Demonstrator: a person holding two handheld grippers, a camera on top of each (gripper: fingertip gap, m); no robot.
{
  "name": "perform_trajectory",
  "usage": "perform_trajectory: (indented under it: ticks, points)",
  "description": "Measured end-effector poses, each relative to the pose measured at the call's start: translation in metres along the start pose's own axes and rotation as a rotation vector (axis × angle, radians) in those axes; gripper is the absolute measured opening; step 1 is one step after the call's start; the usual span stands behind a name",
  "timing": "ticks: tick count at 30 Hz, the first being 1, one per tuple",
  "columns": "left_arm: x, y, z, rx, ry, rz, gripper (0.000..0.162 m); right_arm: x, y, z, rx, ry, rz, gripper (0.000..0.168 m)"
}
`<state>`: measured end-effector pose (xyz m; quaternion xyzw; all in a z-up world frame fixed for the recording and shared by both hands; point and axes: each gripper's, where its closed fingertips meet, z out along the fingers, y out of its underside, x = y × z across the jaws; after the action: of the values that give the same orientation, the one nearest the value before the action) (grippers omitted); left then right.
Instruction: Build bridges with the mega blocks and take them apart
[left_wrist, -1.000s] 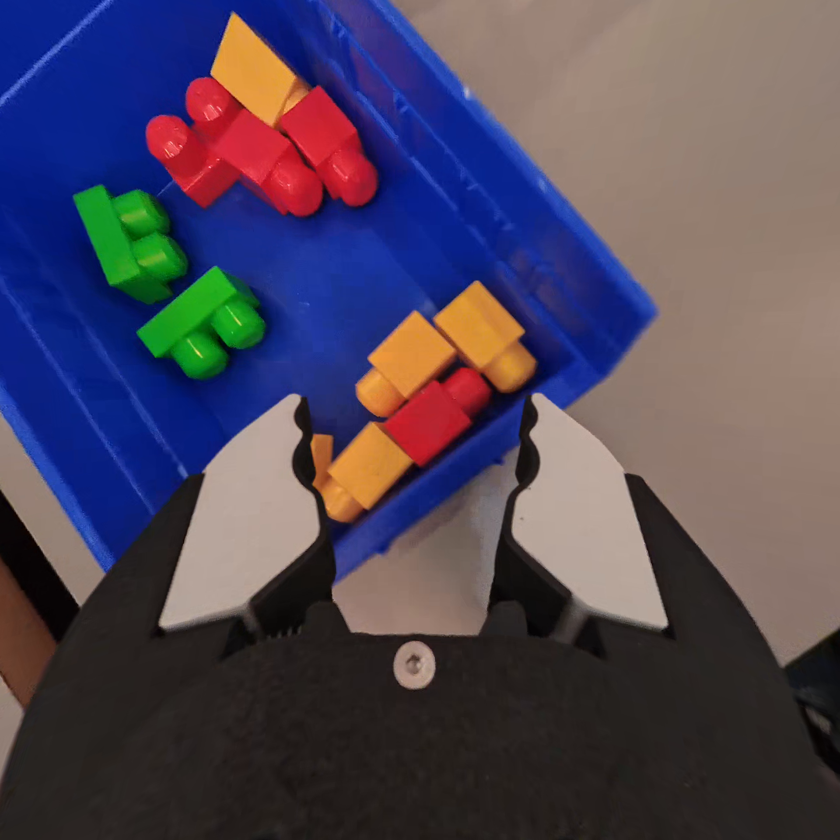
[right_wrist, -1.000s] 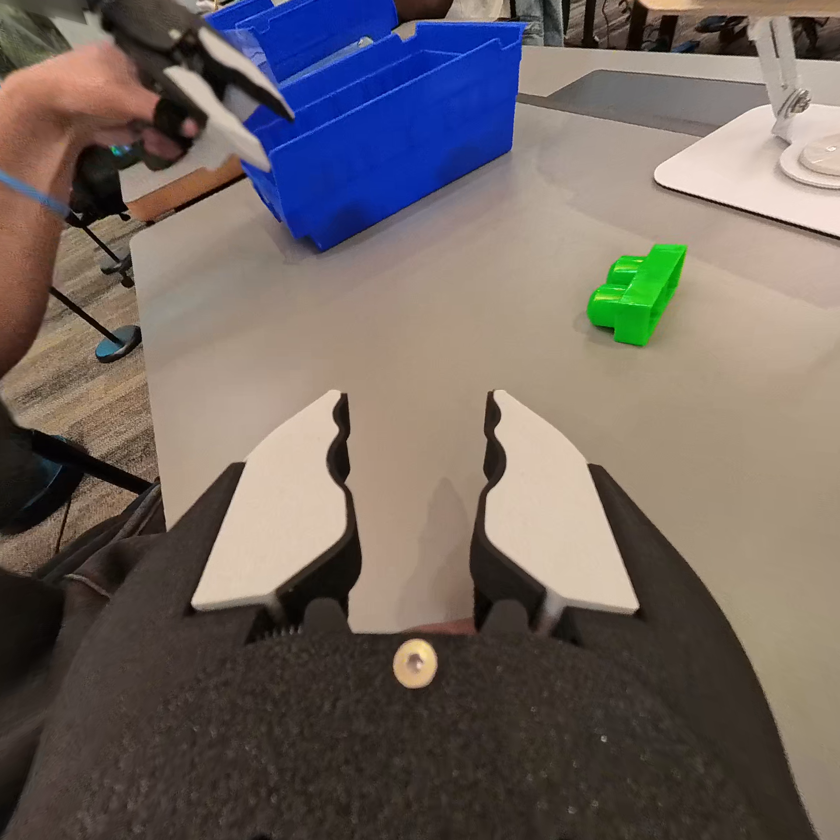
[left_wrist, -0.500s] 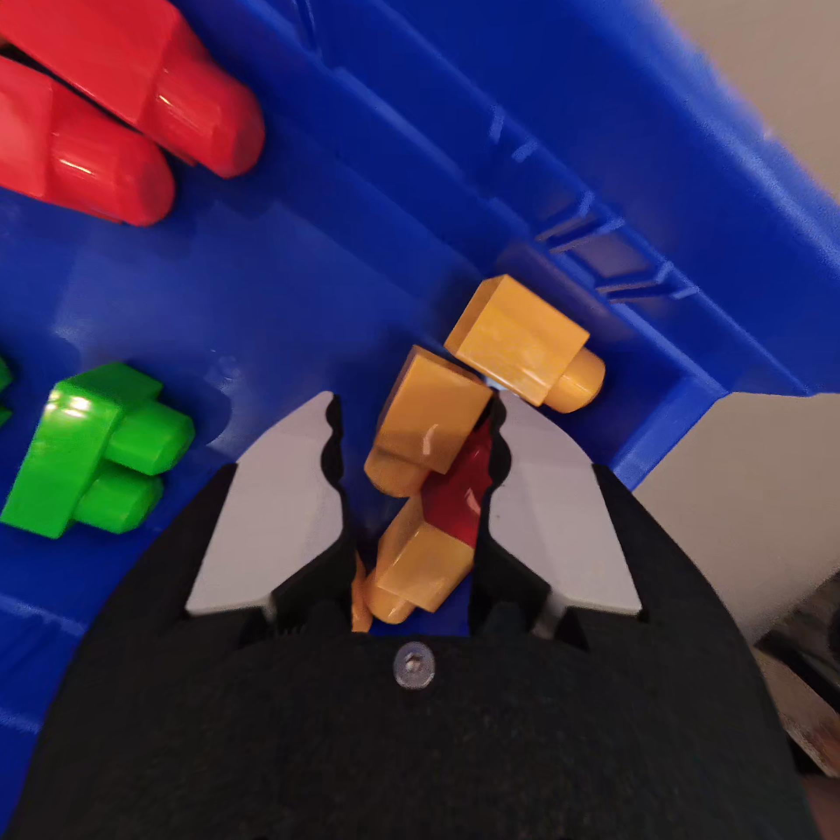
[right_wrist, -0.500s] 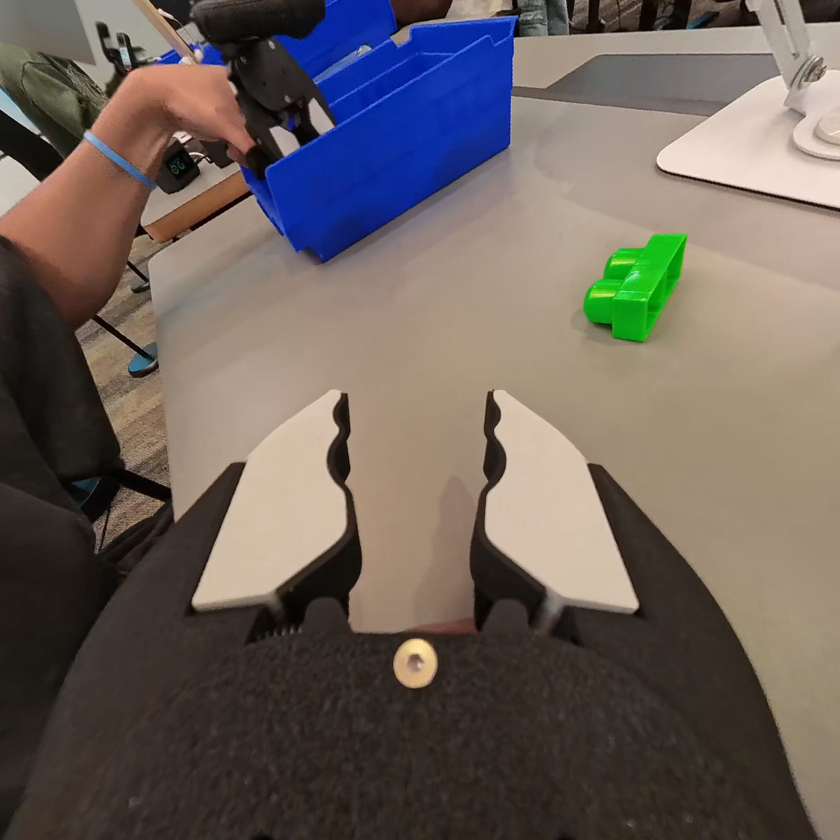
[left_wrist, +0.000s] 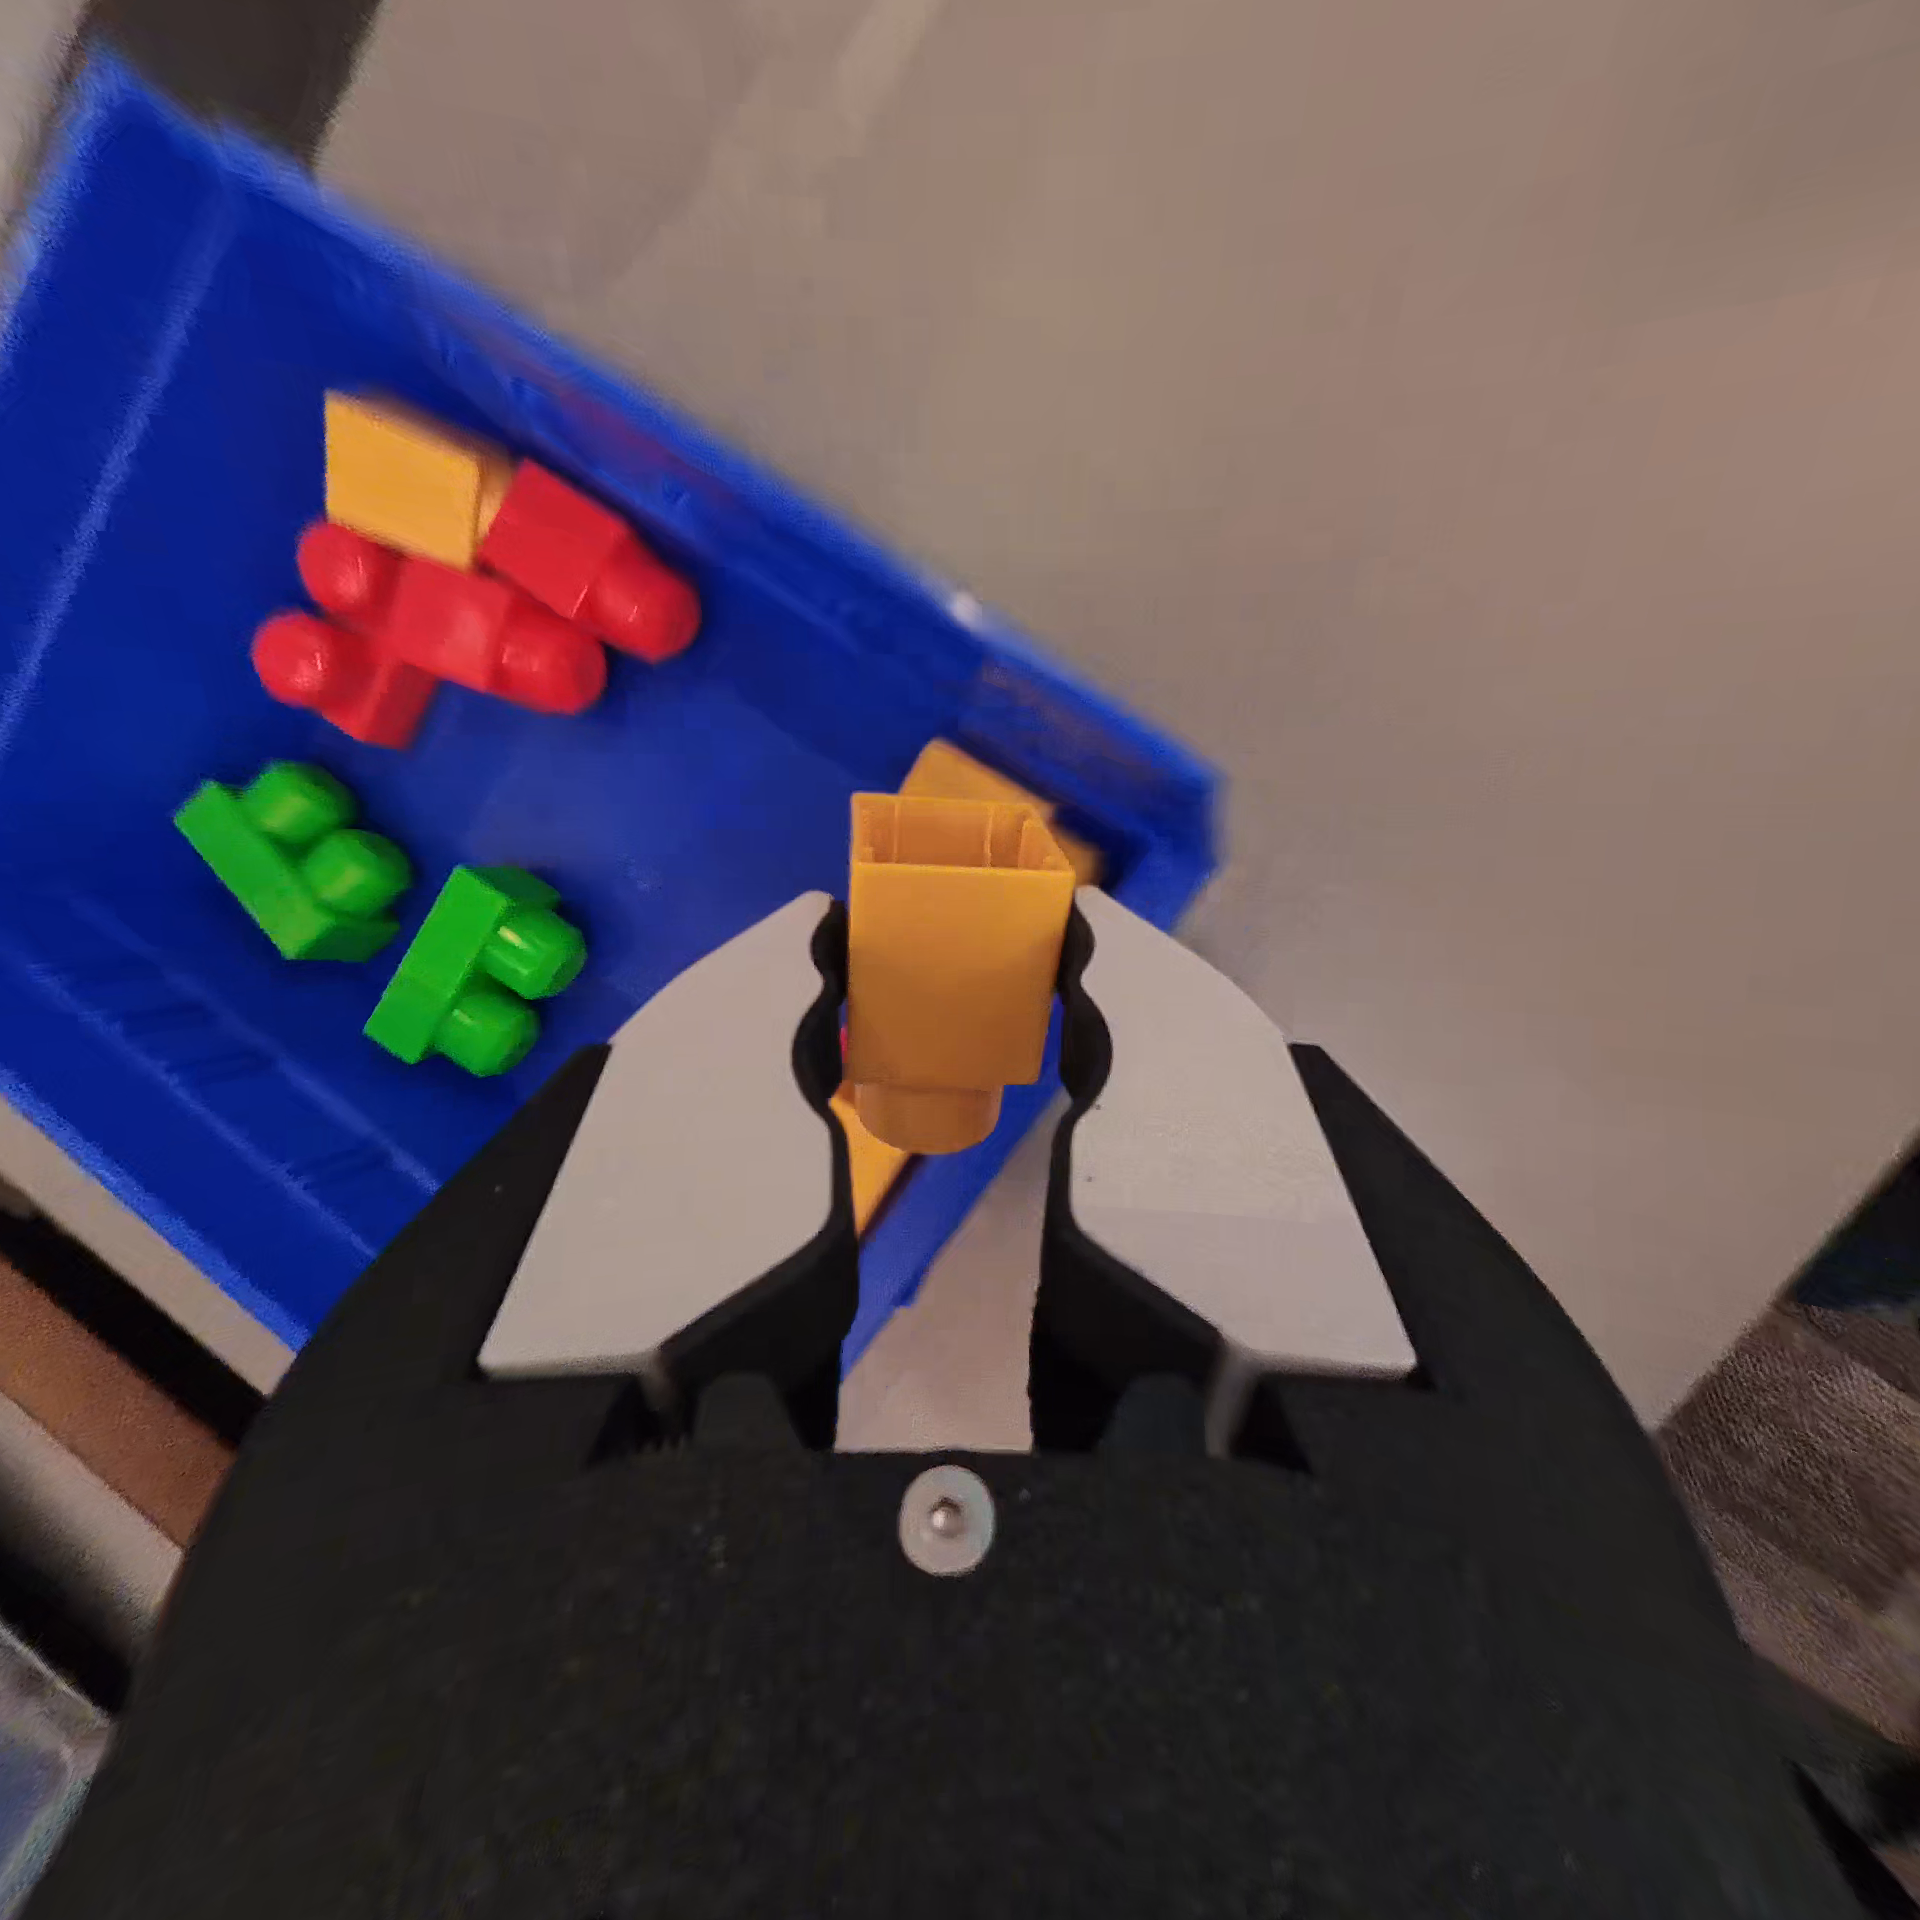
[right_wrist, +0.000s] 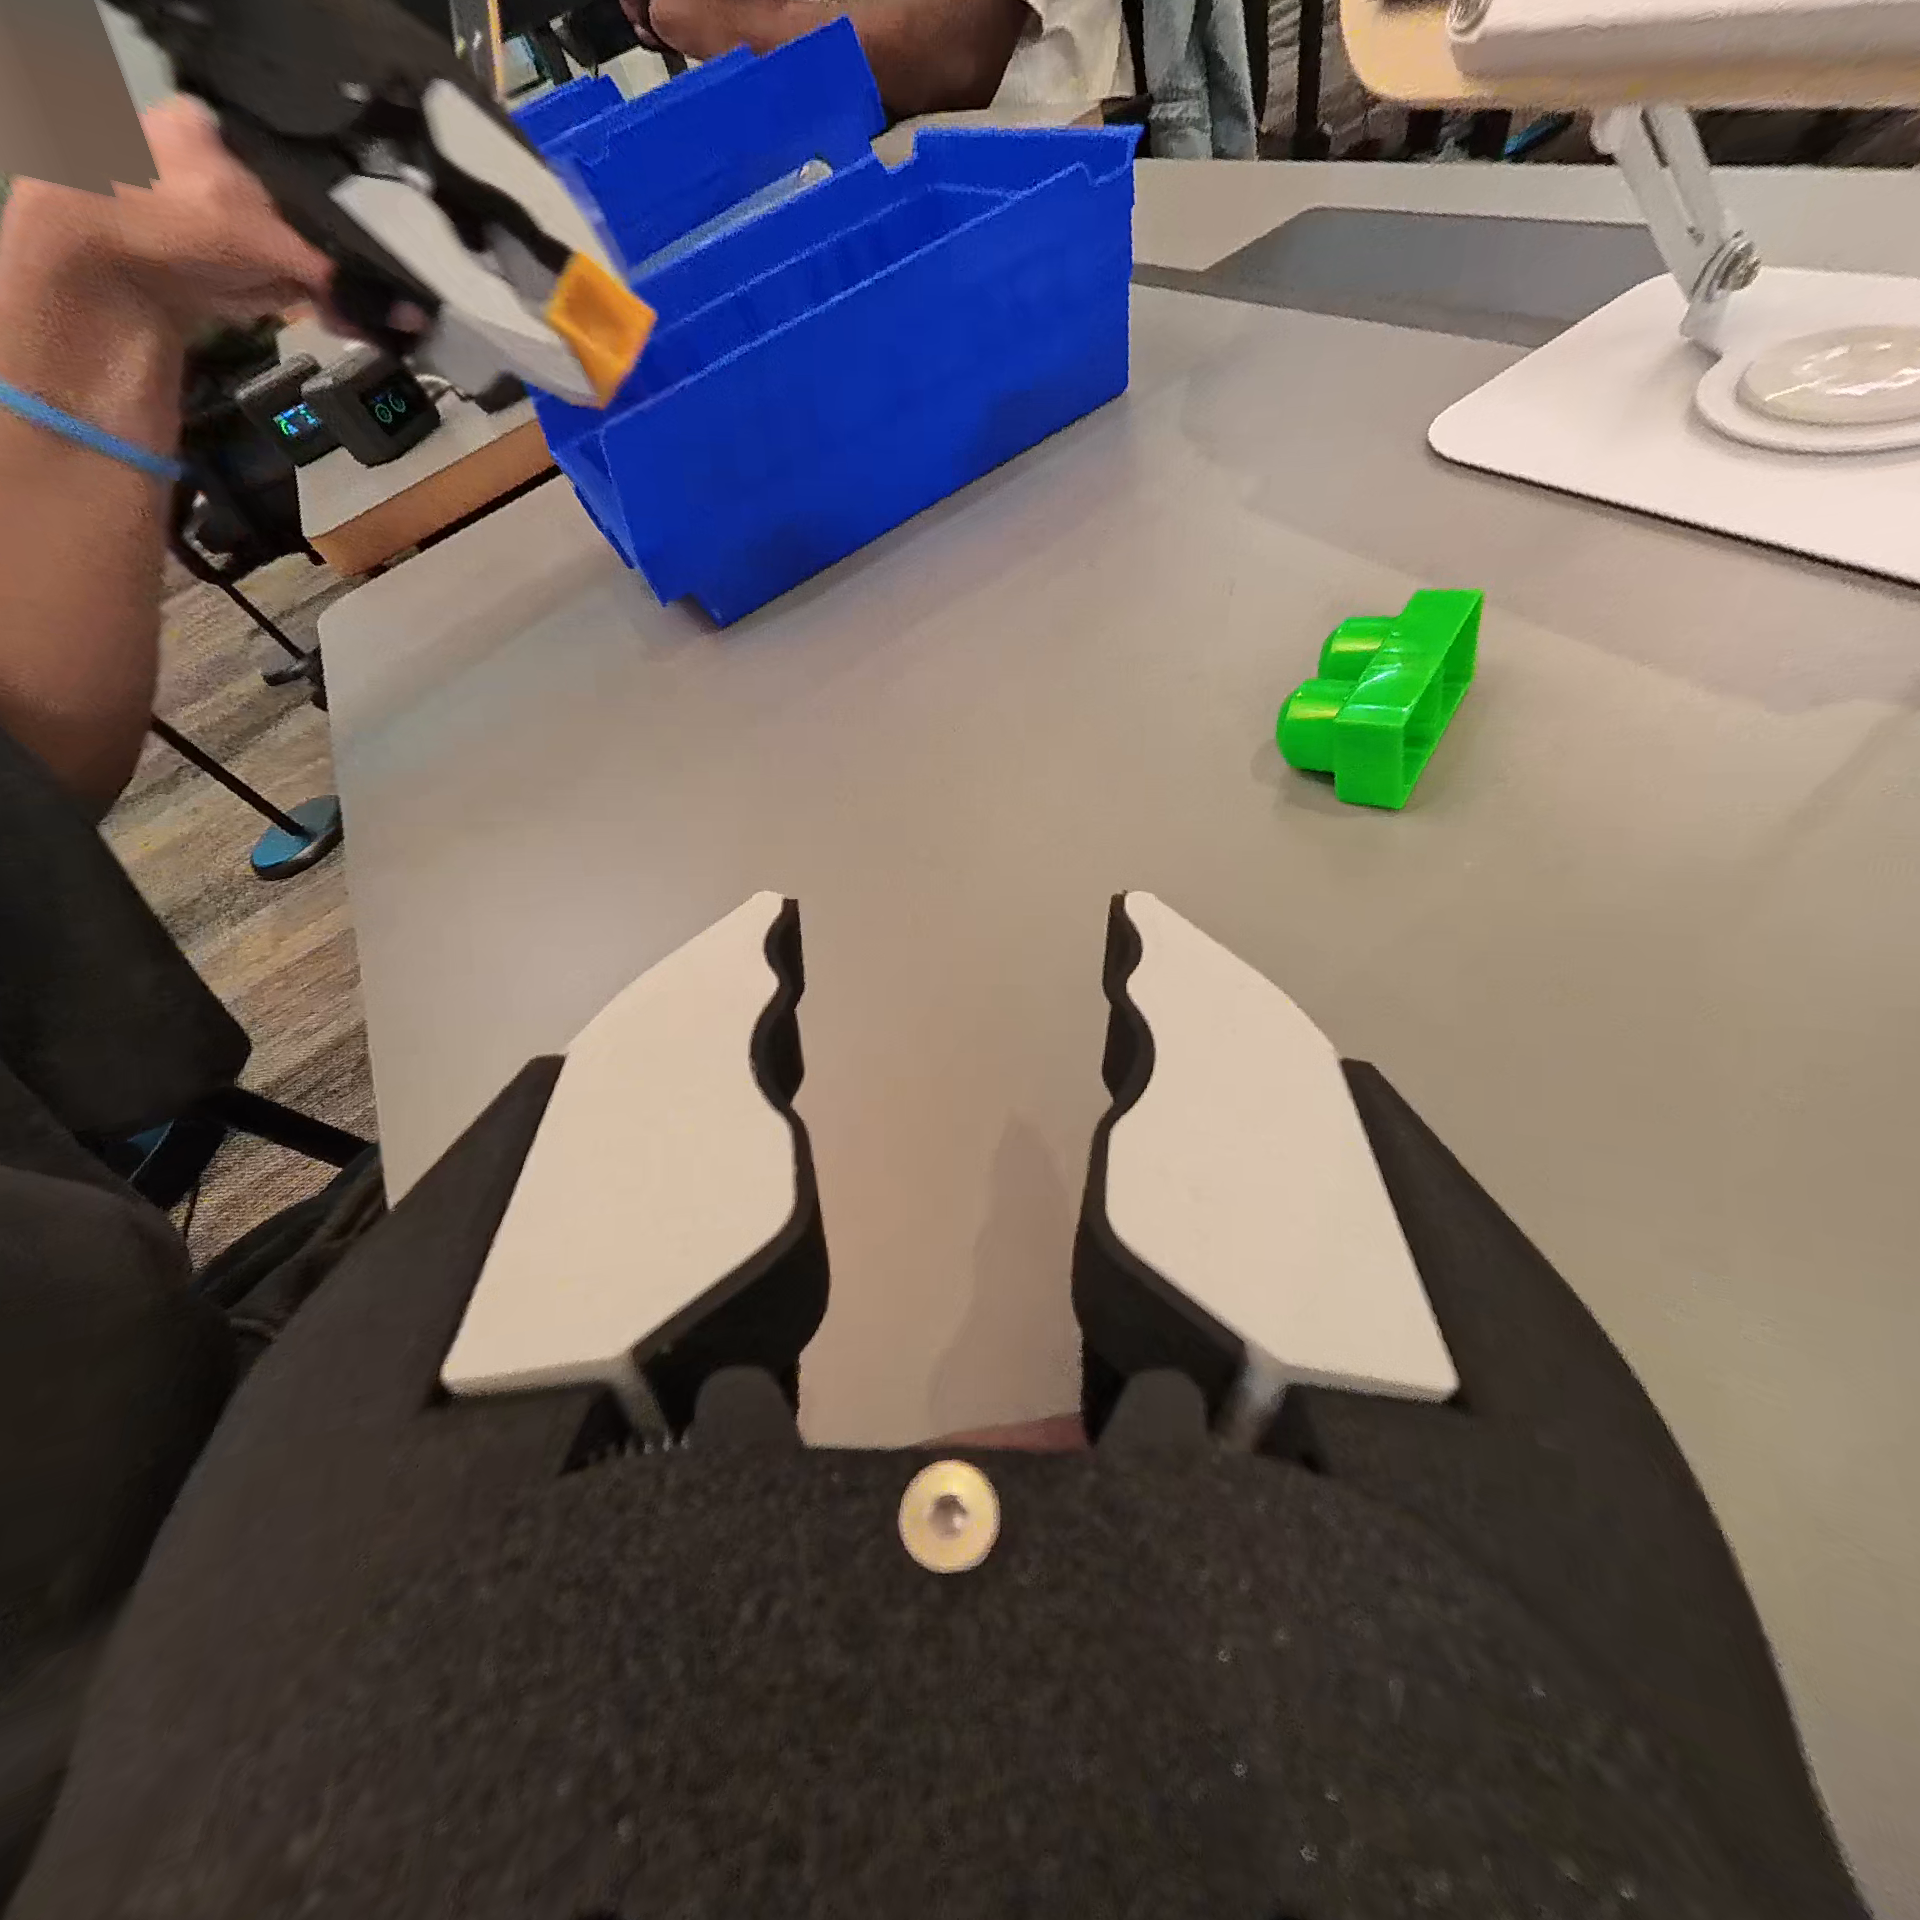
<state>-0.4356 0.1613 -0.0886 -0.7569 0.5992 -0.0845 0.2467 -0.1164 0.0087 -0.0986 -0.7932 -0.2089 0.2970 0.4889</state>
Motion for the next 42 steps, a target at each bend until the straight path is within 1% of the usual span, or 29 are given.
perform_trajectory:
  ticks: [3,5,7,8,10,12,14,18,20,22,26,28,29,31,33,34,35,37,38,40,41,42]
  points:
    - [0.059,-0.029,-0.029,0.149,0.007,0.068,0.038,0.001,-0.002,-0.005,0.007,0.011,-0.007,0.055]
    - [0.111,-0.044,-0.027,0.209,0.081,0.117,0.038,0.004,-0.002,-0.009,0.011,0.026,-0.010,0.054]
    - [0.159,-0.051,-0.010,0.195,0.142,0.186,0.038,0.007,-0.001,-0.011,0.010,0.038,-0.010,0.055]
    - [0.178,-0.053,0.003,0.156,0.165,0.225,0.038,0.009,0.000,-0.013,0.010,0.041,-0.007,0.055]
    - [0.197,-0.056,0.032,0.038,0.161,0.306,0.038,0.011,0.005,-0.014,0.000,0.047,0.000,0.055]
    - [0.195,-0.068,0.060,-0.066,0.142,0.345,0.038,0.013,0.008,-0.015,-0.006,0.049,0.004,0.055]
    - [0.187,-0.088,0.085,-0.142,0.159,0.353,0.038,0.014,0.009,-0.015,-0.009,0.055,0.005,0.055]
    - [0.161,-0.137,0.129,-0.203,0.244,0.298,0.038,0.008,0.015,-0.013,-0.028,0.053,-0.006,0.055]
    - [0.150,-0.152,0.147,-0.240,0.276,0.281,0.038,0.006,0.019,-0.014,-0.042,0.066,-0.030,0.055]
    - [0.140,-0.160,0.161,-0.279,0.291,0.265,0.038,0.005,0.023,-0.014,-0.055,0.076,-0.048,0.055]
    - [0.138,-0.161,0.179,-0.339,0.315,0.272,0.037,0.001,0.026,-0.019,-0.058,0.069,-0.047,0.055]
    - [0.141,-0.165,0.180,-0.325,0.333,0.275,0.037,0.002,0.028,-0.022,-0.057,0.076,-0.045,0.055]
    - [0.143,-0.166,0.178,-0.322,0.345,0.277,0.040,0.002,0.028,-0.024,-0.057,0.077,-0.042,0.055]
    - [0.142,-0.169,0.175,-0.307,0.323,0.277,0.052,0.004,0.030,-0.027,-0.057,0.080,-0.034,0.055]
    - [0.140,-0.171,0.166,-0.259,0.271,0.260,0.064,0.004,0.029,-0.030,-0.054,0.080,-0.028,0.055]
    - [0.141,-0.173,0.156,-0.199,0.243,0.241,0.070,0.003,0.029,-0.032,-0.051,0.081,-0.027,0.055]
    - [0.145,-0.176,0.144,-0.114,0.222,0.210,0.068,0.003,0.028,-0.033,-0.048,0.082,-0.028,0.055]
    - [0.155,-0.178,0.111,0.110,0.161,0.105,0.068,0.001,0.028,-0.035,-0.042,0.078,-0.028,0.055]
    - [0.156,-0.175,0.093,0.227,0.095,0.036,0.068,0.000,0.028,-0.036,-0.040,0.076,-0.026,0.055]
    - [0.154,-0.152,0.056,0.435,-0.034,-0.131,0.064,-0.002,0.029,-0.035,-0.041,0.068,-0.022,0.055]
    - [0.154,-0.134,0.040,0.515,-0.075,-0.219,0.065,-0.003,0.030,-0.034,-0.045,0.062,-0.019,0.055]
    - [0.154,-0.114,0.028,0.576,-0.107,-0.299,0.070,-0.004,0.032,-0.032,-0.052,0.056,-0.016,0.055]
